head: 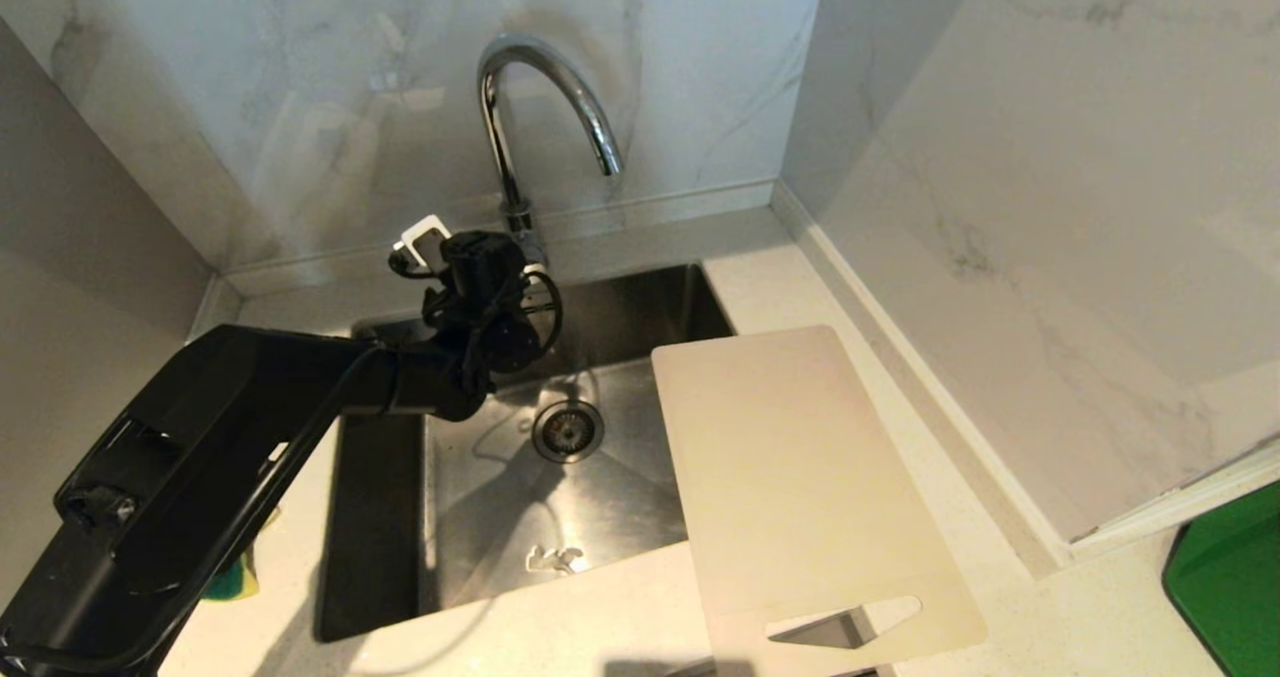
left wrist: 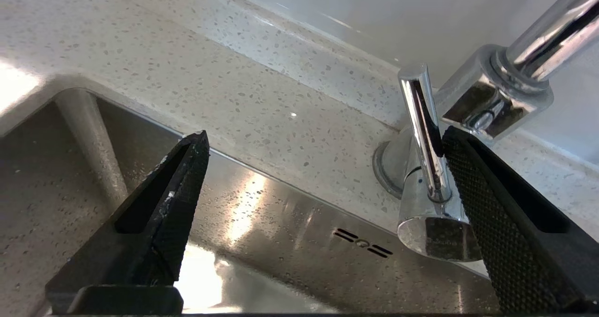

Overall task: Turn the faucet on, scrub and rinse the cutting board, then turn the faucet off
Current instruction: Turn on the tap

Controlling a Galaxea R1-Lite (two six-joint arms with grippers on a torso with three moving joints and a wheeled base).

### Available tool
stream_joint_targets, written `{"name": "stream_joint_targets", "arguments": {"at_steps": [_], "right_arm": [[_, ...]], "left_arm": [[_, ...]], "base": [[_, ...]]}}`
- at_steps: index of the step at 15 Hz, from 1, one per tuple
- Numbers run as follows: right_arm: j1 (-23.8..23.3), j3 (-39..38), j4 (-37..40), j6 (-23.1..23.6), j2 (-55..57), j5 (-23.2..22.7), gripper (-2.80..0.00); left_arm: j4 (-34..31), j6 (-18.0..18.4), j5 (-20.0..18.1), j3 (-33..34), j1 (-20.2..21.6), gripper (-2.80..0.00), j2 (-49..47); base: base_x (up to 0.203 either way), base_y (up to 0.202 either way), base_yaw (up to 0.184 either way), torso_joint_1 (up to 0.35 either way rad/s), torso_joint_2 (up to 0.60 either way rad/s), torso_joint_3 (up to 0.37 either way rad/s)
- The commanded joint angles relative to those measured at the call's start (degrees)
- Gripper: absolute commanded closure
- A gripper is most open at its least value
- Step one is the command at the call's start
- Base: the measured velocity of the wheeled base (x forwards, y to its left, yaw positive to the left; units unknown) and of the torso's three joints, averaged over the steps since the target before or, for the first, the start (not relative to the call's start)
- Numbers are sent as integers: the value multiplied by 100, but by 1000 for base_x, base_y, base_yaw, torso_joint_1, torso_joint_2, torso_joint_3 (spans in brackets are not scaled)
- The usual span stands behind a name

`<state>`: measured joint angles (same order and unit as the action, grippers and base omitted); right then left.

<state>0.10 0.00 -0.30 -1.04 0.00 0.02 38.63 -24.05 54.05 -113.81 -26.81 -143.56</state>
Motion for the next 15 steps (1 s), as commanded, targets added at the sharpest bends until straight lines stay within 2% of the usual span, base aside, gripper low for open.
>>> {"name": "stream_joint_targets", "arguments": {"at_steps": [1, 6, 15], "right_arm": [[7, 0, -5, -1, 0, -2, 0], [8, 0, -5, -1, 0, -2, 0], [4, 0, -5, -1, 2, -2, 0]], "left_arm": [[-2, -21, 77, 8, -8, -280, 122], [-258, -51, 176, 16, 0, -280, 202], [-331, -182, 185, 17, 123, -280, 77]], "base": [[0, 0, 0, 0, 0, 0], [0, 0, 0, 0, 0, 0], [0, 0, 0, 0, 0, 0]]}}
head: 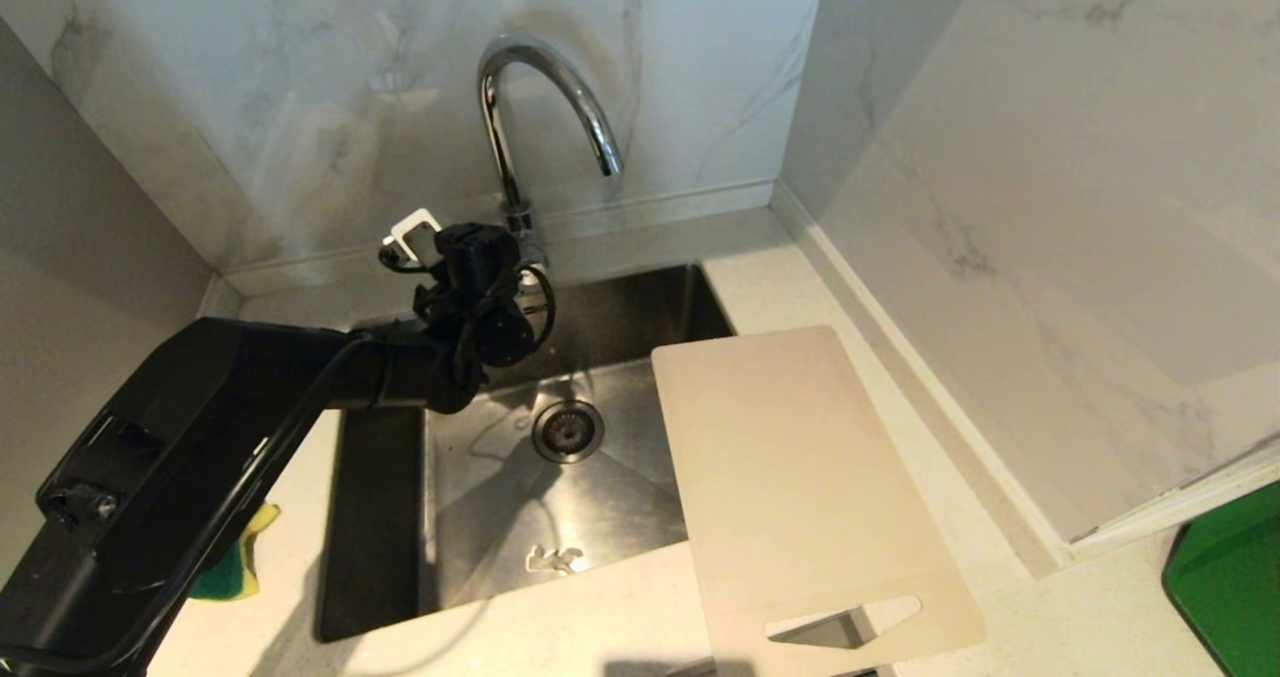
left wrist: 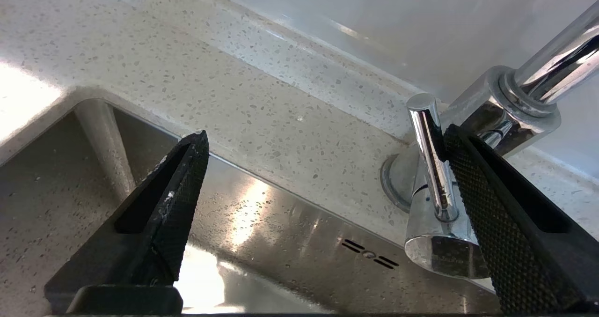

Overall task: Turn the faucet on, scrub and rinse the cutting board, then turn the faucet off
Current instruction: Turn on the tap

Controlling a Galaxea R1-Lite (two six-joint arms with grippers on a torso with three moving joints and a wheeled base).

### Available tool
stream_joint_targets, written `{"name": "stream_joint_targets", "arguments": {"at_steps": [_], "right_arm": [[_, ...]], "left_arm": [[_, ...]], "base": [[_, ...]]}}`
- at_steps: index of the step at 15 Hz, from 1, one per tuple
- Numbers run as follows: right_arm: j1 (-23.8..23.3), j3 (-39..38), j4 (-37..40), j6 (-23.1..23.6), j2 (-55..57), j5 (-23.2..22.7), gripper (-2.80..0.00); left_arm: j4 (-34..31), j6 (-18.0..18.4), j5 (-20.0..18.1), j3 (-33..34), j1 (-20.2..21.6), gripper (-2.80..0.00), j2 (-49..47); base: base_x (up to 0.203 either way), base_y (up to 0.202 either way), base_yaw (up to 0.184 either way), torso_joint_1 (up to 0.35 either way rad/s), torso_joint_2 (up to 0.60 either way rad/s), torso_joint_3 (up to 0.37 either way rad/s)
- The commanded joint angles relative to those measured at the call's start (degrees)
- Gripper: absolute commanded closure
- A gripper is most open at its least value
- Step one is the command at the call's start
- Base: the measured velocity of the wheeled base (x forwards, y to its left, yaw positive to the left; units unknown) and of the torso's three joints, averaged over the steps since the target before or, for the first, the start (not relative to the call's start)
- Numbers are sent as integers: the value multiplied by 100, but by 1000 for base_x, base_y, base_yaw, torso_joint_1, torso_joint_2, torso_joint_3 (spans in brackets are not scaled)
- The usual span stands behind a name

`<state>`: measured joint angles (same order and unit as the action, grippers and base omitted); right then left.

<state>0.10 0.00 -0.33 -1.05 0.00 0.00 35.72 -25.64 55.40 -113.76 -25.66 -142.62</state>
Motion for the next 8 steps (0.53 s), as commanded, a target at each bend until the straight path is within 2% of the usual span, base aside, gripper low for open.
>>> {"name": "stream_joint_targets", "arguments": {"at_steps": [1, 8], "right_arm": [[7, 0, -2, -1, 6, 0, 0], [7, 0, -2, -1, 0, 0, 0]], "left_arm": [[-143, -62, 50, 11, -5, -280, 11], [-1111, -820, 58, 20, -115, -280, 182]], "base": [[0, 0, 0, 0, 0, 0], [0, 0, 0, 0, 0, 0]]}}
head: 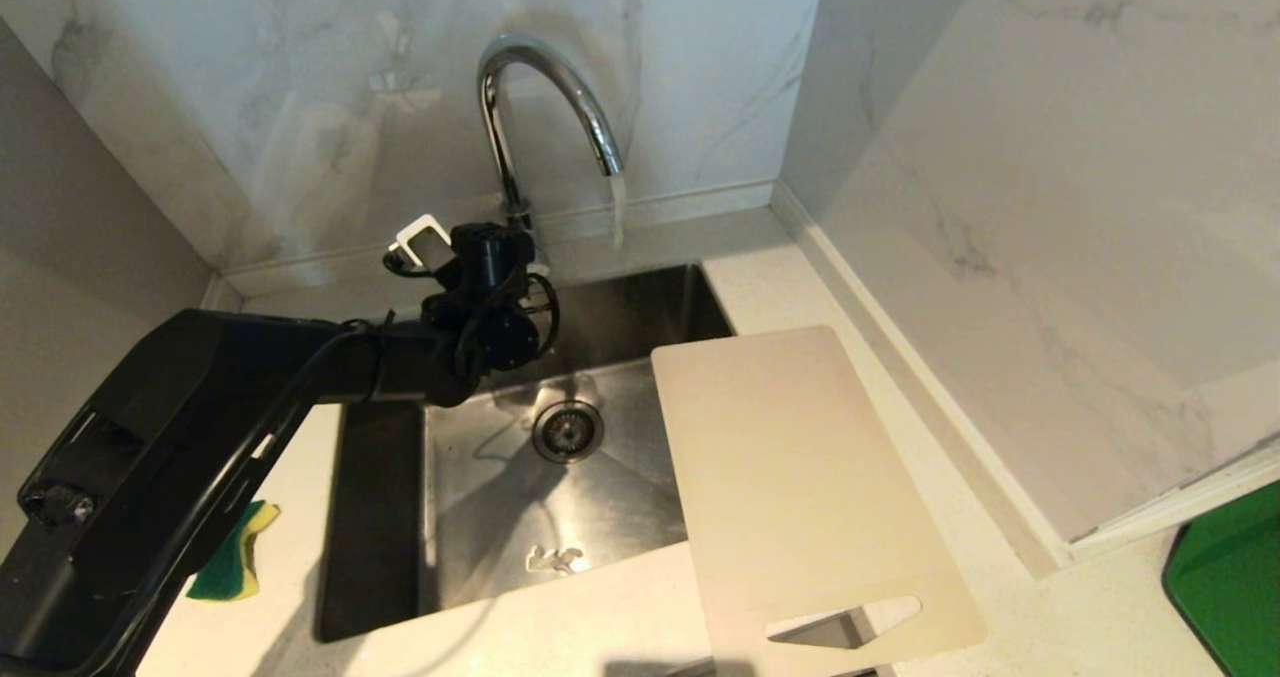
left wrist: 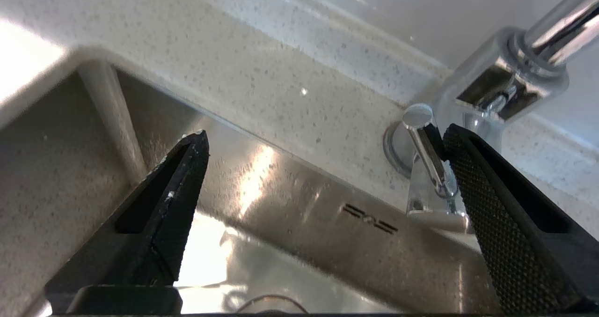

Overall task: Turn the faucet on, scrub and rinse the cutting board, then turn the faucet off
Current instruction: Turn on the tap

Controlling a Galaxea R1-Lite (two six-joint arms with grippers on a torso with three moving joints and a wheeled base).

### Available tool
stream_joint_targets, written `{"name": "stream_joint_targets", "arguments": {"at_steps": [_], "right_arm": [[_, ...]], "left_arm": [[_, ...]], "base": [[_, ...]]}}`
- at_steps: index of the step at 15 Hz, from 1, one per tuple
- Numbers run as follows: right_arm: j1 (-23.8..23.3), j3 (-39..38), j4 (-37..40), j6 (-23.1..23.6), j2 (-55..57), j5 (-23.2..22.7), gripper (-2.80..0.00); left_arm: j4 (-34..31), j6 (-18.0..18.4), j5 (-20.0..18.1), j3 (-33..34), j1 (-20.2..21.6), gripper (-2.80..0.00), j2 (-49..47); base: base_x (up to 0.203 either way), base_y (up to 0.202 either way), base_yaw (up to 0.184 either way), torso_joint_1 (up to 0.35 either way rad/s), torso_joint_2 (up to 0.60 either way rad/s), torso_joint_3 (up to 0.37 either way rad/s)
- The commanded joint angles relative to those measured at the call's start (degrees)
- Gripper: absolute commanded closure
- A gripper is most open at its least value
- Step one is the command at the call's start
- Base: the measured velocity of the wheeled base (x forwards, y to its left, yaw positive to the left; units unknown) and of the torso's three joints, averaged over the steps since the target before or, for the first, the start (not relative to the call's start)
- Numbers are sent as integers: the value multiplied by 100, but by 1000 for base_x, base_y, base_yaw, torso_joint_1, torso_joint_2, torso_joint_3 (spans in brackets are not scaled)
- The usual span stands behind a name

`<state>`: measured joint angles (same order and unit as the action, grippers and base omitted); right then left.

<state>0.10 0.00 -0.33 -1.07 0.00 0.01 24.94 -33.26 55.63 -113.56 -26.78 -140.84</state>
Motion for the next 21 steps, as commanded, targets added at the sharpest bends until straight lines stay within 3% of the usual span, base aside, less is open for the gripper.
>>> {"name": "stream_joint_targets", "arguments": {"at_steps": [1, 6, 10, 21], "right_arm": [[-1, 0, -2, 2, 0, -1, 0], [0, 0, -2, 2, 1, -1, 0], [-1, 0, -2, 2, 0, -1, 0], [3, 0, -2, 2, 7, -1, 0]], "left_arm": [[-60, -84, 36, 0, -2, -280, 4], [-171, -161, 36, 8, -2, -280, 12], [-512, -423, 10, 50, -11, -280, 48], [-595, -435, -17, 51, -73, -280, 138]], "base": [[0, 0, 0, 0, 0, 0], [0, 0, 0, 0, 0, 0], [0, 0, 0, 0, 0, 0], [0, 0, 0, 0, 0, 0]]}}
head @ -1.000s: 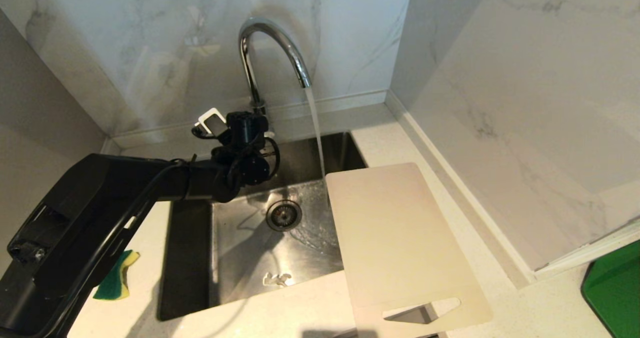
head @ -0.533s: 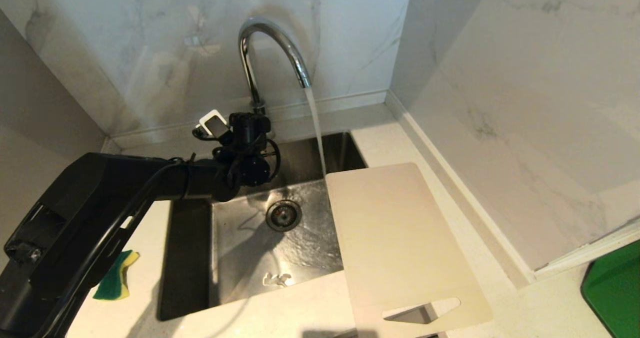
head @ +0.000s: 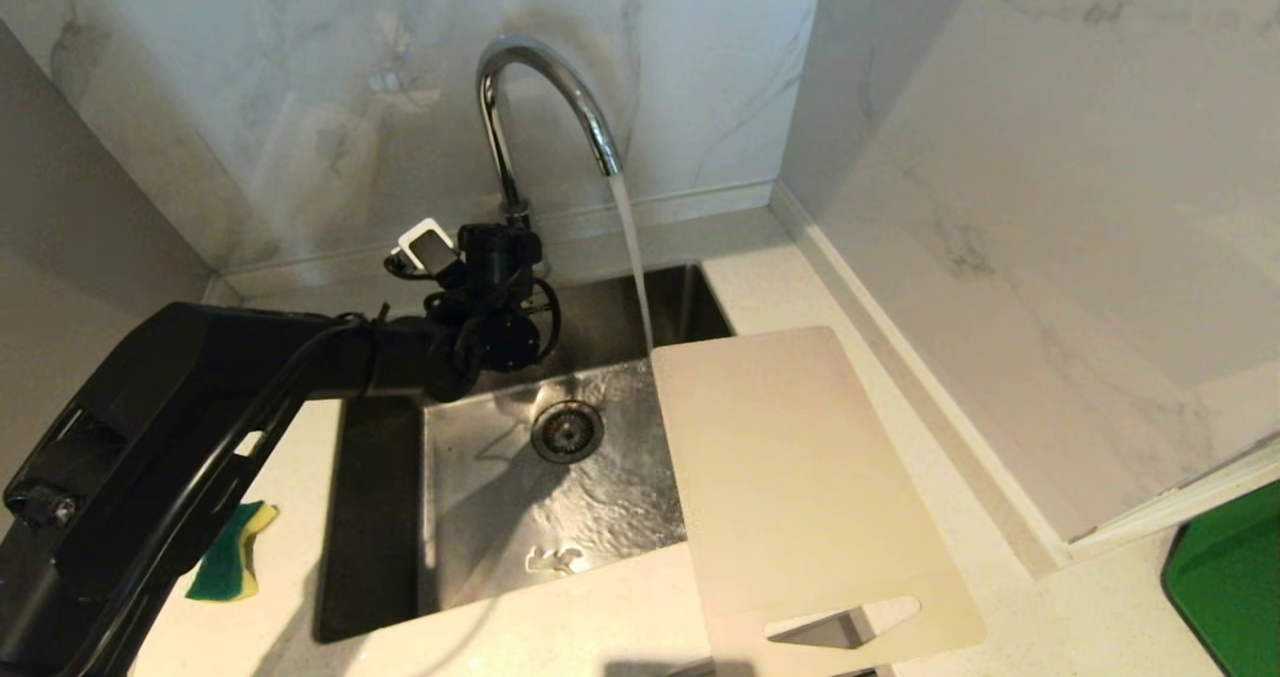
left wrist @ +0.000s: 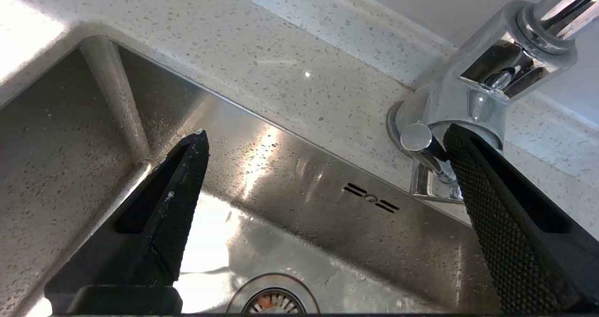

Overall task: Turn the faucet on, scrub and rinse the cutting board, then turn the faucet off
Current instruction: Turn on the tap

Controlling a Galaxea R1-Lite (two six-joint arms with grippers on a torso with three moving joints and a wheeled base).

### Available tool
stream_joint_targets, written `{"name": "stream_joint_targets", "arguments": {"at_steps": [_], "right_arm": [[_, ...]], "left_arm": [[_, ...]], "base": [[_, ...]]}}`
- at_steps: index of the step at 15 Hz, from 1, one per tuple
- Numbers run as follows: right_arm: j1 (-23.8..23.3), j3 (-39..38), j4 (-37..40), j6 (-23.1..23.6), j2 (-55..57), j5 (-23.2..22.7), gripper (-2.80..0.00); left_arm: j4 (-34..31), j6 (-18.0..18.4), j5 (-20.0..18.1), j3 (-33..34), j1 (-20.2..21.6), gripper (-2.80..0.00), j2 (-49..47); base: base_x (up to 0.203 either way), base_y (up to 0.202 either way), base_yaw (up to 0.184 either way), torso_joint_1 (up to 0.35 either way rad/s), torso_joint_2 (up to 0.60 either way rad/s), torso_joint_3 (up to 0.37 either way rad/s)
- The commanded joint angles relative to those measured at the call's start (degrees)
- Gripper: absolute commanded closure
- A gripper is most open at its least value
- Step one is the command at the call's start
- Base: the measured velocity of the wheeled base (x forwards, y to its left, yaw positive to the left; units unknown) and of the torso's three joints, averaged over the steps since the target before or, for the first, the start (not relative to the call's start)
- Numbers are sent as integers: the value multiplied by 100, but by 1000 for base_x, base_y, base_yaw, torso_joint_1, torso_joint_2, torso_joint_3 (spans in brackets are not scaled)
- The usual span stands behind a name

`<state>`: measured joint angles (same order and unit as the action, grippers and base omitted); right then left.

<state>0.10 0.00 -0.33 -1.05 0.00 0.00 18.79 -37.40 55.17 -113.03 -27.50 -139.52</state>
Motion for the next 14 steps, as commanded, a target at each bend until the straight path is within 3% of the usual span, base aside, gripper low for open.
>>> {"name": "stream_joint_targets", "arguments": {"at_steps": [1, 11, 14], "right_arm": [[3, 0, -2, -1, 0, 0, 0], [2, 0, -2, -1, 0, 0, 0], [0, 0, -2, -1, 2, 0, 0]], "left_arm": [[26, -22, 28, -3, -1, -280, 37], [-42, 150, -156, 34, -52, -280, 1071], [-953, 296, -477, 343, -137, -280, 1937]], "base": [[0, 0, 0, 0, 0, 0], [0, 0, 0, 0, 0, 0], [0, 0, 0, 0, 0, 0]]}}
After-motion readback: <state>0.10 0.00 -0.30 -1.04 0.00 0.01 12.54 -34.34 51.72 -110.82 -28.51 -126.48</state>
